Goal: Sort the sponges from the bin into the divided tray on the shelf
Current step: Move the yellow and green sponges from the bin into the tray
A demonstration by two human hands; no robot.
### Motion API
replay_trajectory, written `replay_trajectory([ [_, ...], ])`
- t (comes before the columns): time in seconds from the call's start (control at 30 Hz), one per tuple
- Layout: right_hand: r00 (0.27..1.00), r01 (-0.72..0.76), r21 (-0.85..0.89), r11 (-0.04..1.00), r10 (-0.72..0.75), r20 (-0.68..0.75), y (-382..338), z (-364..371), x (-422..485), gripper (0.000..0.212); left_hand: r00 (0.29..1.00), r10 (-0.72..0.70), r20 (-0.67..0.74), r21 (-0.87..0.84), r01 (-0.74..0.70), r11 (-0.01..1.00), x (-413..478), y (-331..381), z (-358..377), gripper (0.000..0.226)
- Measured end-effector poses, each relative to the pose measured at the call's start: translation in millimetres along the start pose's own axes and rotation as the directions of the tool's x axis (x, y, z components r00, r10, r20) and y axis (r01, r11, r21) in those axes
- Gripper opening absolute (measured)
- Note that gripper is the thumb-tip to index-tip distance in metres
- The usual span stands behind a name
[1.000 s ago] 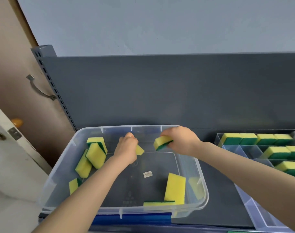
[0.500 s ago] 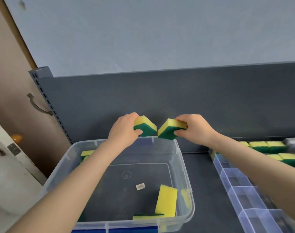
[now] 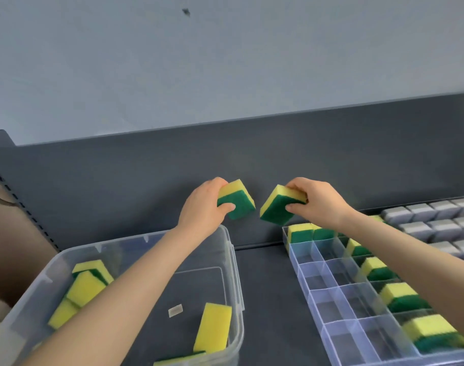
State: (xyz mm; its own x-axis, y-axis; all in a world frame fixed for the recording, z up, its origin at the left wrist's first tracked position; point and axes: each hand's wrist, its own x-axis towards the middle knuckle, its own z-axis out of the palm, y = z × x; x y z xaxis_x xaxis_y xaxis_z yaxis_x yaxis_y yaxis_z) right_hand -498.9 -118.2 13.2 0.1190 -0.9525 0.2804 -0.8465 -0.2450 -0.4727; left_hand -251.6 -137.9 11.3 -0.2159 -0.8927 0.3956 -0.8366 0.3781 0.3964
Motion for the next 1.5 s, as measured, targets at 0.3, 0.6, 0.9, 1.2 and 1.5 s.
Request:
replay_trajectory([
  [0.3,0.998,-0.059,-0.075,0.995,0.059,-0.008,70,-32,-24,0.030,0.995,0.067,0.079,-0.059,-0.062,0.996,6,59,57,0.039],
  [0.6,0.997,-0.045,-0.111,0.993,0.052,0.060,122,-29,-35,0.038,0.988,0.052,0.144,-0.096,-0.038,0.995,4,97,115,0.037],
  [0.9,0.987,0.010,-0.097,0.995,0.006,0.162,157,-5,-33,0.037,0.976,-0.051,0.212,-0.048,0.063,0.997,1,102,158,0.027],
  [1.2,0.957,0.061,-0.153,0.986,-0.014,0.289,171,22,-26,0.043,0.951,-0.135,0.278,0.046,0.127,0.991,-4,94,181,0.041],
  [1.5,0.921,0.078,-0.264,0.961,0.032,0.389,172,38,-30,0.032,0.904,-0.120,0.410,0.181,0.049,0.982,-3,98,194,0.044],
])
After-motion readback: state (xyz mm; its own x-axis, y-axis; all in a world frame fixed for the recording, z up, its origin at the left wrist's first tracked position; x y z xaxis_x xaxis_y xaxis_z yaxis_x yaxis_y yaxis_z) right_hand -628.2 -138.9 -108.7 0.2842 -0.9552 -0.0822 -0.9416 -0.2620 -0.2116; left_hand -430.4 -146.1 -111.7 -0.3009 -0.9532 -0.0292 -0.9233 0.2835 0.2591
